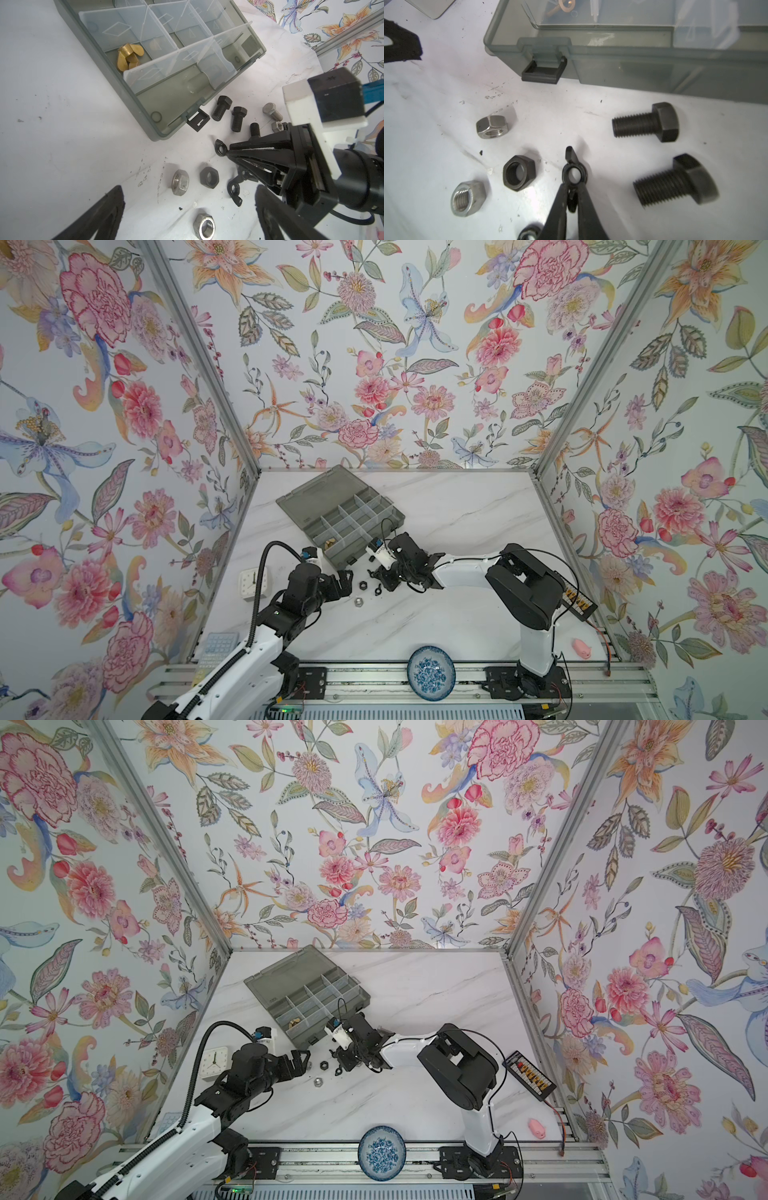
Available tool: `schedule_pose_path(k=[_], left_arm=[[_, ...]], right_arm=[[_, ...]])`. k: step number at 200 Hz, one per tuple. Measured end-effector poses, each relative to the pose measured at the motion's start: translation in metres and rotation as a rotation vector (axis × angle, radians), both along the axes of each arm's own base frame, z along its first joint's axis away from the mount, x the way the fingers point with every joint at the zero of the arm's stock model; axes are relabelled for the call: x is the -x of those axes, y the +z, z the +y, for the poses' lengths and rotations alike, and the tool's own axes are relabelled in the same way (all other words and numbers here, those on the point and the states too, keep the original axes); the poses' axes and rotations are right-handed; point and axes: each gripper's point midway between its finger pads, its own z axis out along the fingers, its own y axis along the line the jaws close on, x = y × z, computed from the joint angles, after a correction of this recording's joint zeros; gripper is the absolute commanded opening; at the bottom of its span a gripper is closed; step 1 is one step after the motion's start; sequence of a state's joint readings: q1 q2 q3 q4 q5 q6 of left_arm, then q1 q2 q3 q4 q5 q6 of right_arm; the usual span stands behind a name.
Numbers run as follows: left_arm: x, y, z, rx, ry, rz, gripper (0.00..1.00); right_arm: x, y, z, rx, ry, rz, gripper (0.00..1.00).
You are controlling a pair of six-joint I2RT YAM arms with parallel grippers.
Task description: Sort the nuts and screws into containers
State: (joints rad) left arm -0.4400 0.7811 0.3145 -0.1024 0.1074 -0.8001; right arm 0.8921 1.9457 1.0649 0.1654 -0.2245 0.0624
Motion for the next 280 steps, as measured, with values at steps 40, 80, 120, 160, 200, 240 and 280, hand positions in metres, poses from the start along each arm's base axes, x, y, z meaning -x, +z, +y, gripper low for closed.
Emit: schedule_pose_path(k=[40,80,120,160,200,240,280], left_arm=[[0.0,0.001,0.002,-0.005,0.009,-0.005,0.99],[0.0,0.002,0.002,-0.003,0.009,-0.008,0.99],[0.0,0.003,0.002,-0.003,0.009,-0.01,0.99],[0.0,0.002,0.002,-0.003,0.009,-0.01,0.99],[0.0,0.002,0.002,-0.003,0.009,-0.009,0.99],[0.0,0.002,0.002,-0.003,0.009,-0.01,0.99],[0.0,0.002,0.002,-0.003,0.009,-0.01,0.99]], right_arm=[[-0.002,0.004,0.002,0.001,0.005,-0.005,0.14],[-0.003,0.0,0.004,0.009,0.01,-0.001,0.23],[-0.004,-0.004,0.005,0.021,0.014,0.005,0.27],[-0.009,-0.001,0.012,0.013,0.015,-0.003,0.3],[-0.013,-0.004,0.017,0.012,0.015,-0.003,0.3],[-0.014,-0.008,0.019,0.015,0.02,0.001,0.22],[-0.013,-0.008,0.022,0.007,0.032,0.004,0.11]])
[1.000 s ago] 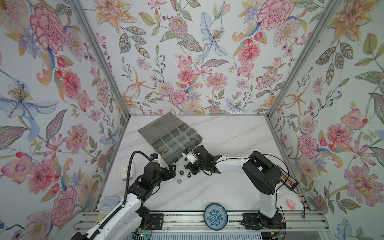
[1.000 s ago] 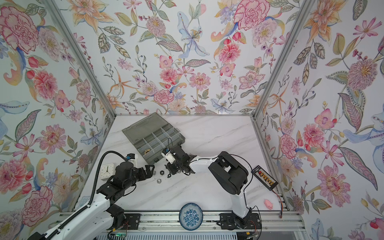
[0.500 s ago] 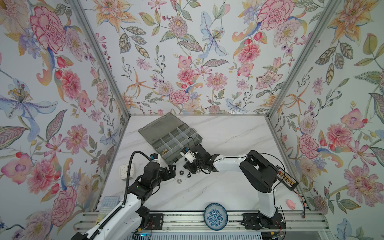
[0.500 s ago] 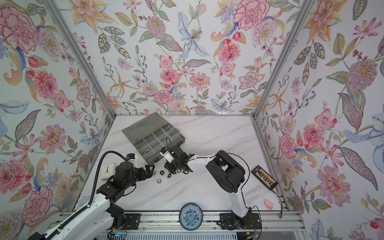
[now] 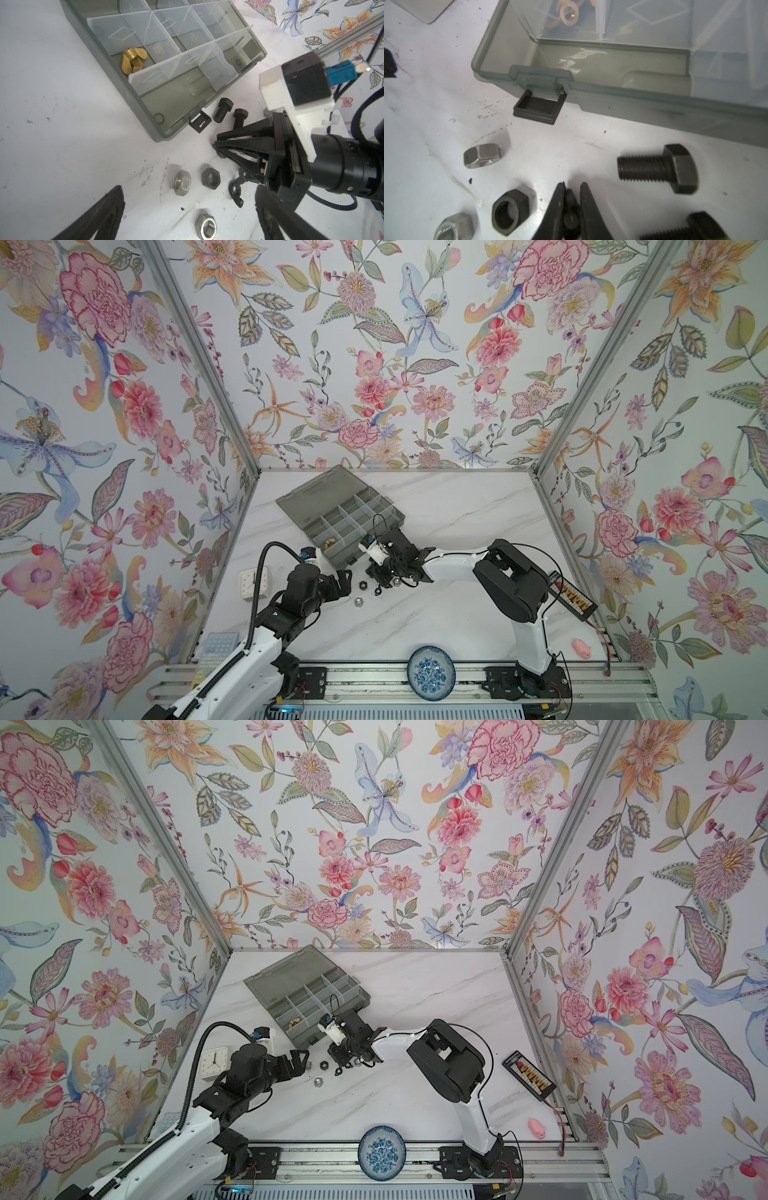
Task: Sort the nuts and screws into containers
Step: 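Carry the black wing nut over a box compartment with the right gripper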
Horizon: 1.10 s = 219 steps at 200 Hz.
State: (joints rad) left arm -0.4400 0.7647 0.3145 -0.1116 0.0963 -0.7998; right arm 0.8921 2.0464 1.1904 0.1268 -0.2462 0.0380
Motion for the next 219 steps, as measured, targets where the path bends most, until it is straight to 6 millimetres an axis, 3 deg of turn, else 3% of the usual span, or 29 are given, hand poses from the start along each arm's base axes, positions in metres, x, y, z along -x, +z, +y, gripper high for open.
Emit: schedule_pose_path(k=[39,88,119,155,177,204,219], left_arm=[[0.0,0.0,0.0,0.0,0.0,0.0,1.0],[0.001,0.005,0.002,0.0,0.004,-0.019,0.99],[0.001,0.011,0.004,0.005,0.007,-0.039,1.0],[0.0,0.013,0.008,0.006,0.017,-0.047,0.99],[-0.001,0.014,0.01,0.006,0.02,-0.052,0.99],[-0.002,0.015,0.011,0.015,0.017,-0.053,0.99],[-0.002,0.015,0.012,0.017,0.019,-0.052,0.99]], right_arm=[[0.001,0.001,0.002,-0.009,0.01,0.002,0.0],[-0.001,0.011,-0.002,-0.035,0.022,0.024,0.0],[-0.018,0.054,0.013,-0.115,0.029,-0.028,0.0],[-0.05,0.125,0.044,-0.239,0.036,-0.148,0.0],[-0.067,0.147,0.059,-0.283,0.035,-0.195,0.0],[-0.087,0.142,0.075,-0.291,0.023,-0.213,0.0],[-0.099,0.128,0.081,-0.278,0.01,-0.207,0.01]])
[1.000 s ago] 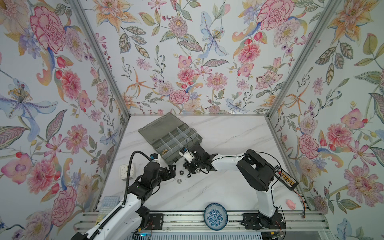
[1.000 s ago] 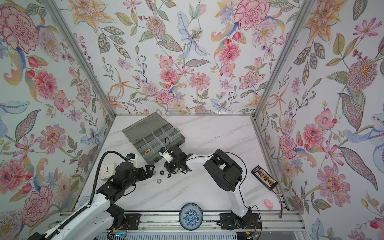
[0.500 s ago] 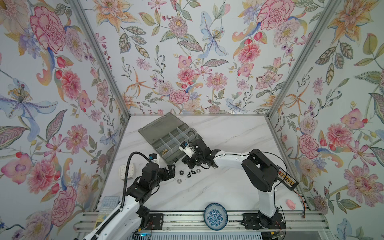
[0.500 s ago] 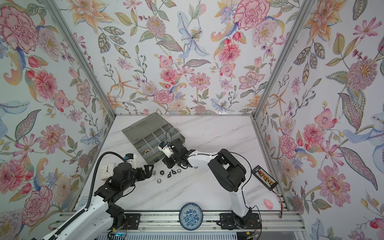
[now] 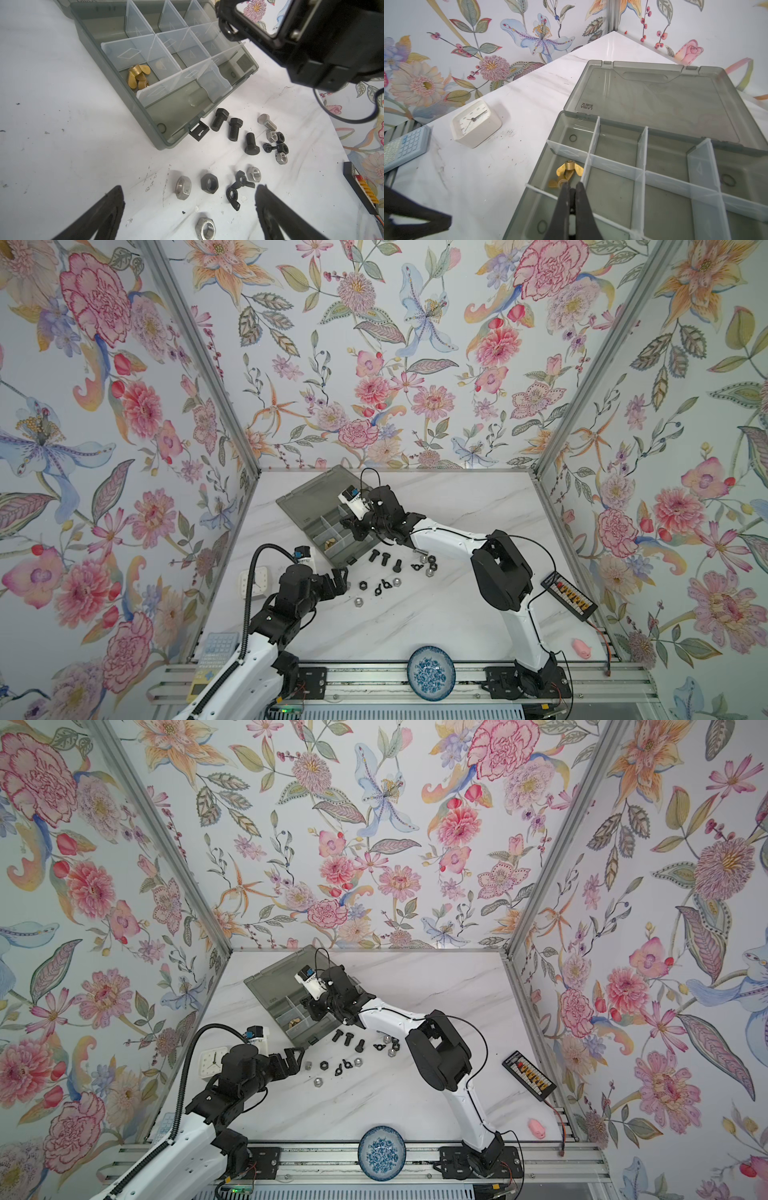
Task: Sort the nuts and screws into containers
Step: 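Carry the black wing nut over a box compartment with the right gripper, then lower the right gripper into the compartment and open it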
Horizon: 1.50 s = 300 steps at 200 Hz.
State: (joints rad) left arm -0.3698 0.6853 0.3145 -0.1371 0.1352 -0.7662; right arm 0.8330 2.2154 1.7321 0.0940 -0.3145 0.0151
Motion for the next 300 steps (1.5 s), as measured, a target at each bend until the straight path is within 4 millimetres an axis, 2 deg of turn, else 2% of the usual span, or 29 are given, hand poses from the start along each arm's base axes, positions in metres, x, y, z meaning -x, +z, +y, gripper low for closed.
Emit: schedule_pose_path(k=[46,87,135,180,193,242,281,300], left_arm=[[0.0,0.0,0.001,0.008,-0.003,0.005,0.99],[-0.001,-0.002,0.003,0.0,0.0,0.01,0.99],[-0.001,-0.003,0.003,-0.002,-0.001,0.014,1.0],[0.0,-0.003,0.001,0.001,-0.012,0.015,0.99],[0.0,-0.003,0.001,0.002,-0.015,0.015,0.99],[0.0,-0.003,0.001,0.002,-0.015,0.014,0.99],[0.0,-0.003,0.001,0.003,-0.015,0.015,0.99],[0.0,-0.003,0.001,0.003,-0.015,0.014,0.99]], right_arm=[[-0.027,-0.04,-0.001,0.038,-0.051,0.041,0.04],[-0.036,-0.049,-0.001,0.045,-0.071,0.042,0.04],[-0.035,-0.064,-0.001,0.063,-0.075,0.066,0.08],[-0.038,-0.056,0.001,0.051,-0.078,0.063,0.18],[-0.039,-0.054,0.002,0.047,-0.08,0.062,0.26],[-0.038,-0.053,0.001,0.048,-0.078,0.059,0.31],[-0.011,-0.049,-0.025,0.093,-0.078,0.093,0.37],[0.01,-0.029,-0.046,0.103,-0.074,0.096,0.39]])
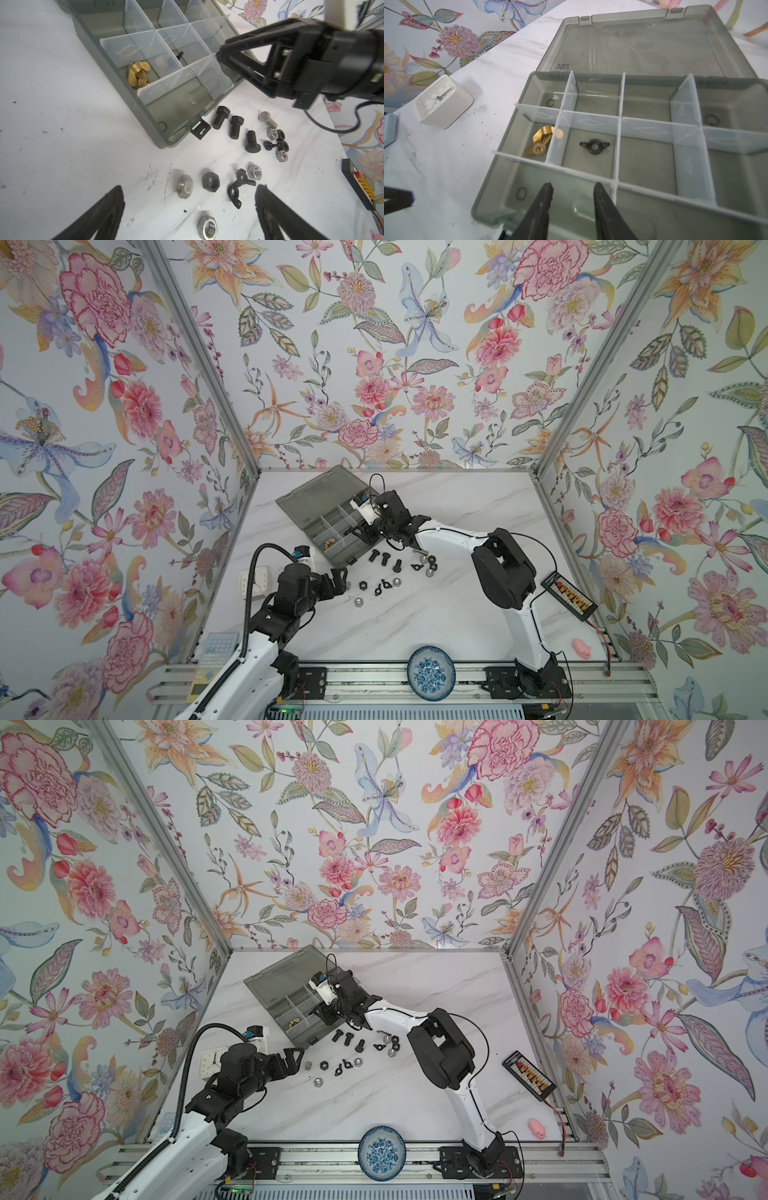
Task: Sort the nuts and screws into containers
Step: 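Lower the right gripper into the compartment and open it, then withdraw the right gripper to the pile and grasp another black wing nut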
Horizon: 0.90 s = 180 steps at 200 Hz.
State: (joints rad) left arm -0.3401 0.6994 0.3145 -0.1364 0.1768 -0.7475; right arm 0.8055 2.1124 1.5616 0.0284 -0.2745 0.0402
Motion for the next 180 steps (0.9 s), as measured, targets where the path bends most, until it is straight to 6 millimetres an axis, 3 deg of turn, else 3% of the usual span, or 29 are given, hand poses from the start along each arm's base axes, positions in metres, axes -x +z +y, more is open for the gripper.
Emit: schedule_pose_path(k=[26,49,74,113,135,180], left_arm=[[0.0,0.0,0.0,0.002,-0.002,0.0,0.99],[0.0,0.0,-0.001,0.003,-0.002,-0.001,1.0],[0.0,0.001,-0.001,0.004,-0.003,-0.004,1.0],[0.0,0.001,-0.001,0.006,-0.006,-0.004,0.99],[0.0,0.002,-0.002,0.009,-0.009,-0.004,0.99],[0.001,0.002,-0.004,0.016,-0.02,-0.001,0.99]], right_arm=[[0.032,0.031,-0.02,-0.007,0.016,-0.011,0.42],[0.061,0.035,-0.031,0.018,0.036,0.001,0.43],[0.095,0.012,-0.044,0.1,0.061,0.051,0.43],[0.135,-0.045,-0.072,0.275,0.075,0.126,0.43],[0.141,-0.061,-0.084,0.333,0.069,0.137,0.42],[0.137,-0.066,-0.089,0.361,0.061,0.114,0.41]])
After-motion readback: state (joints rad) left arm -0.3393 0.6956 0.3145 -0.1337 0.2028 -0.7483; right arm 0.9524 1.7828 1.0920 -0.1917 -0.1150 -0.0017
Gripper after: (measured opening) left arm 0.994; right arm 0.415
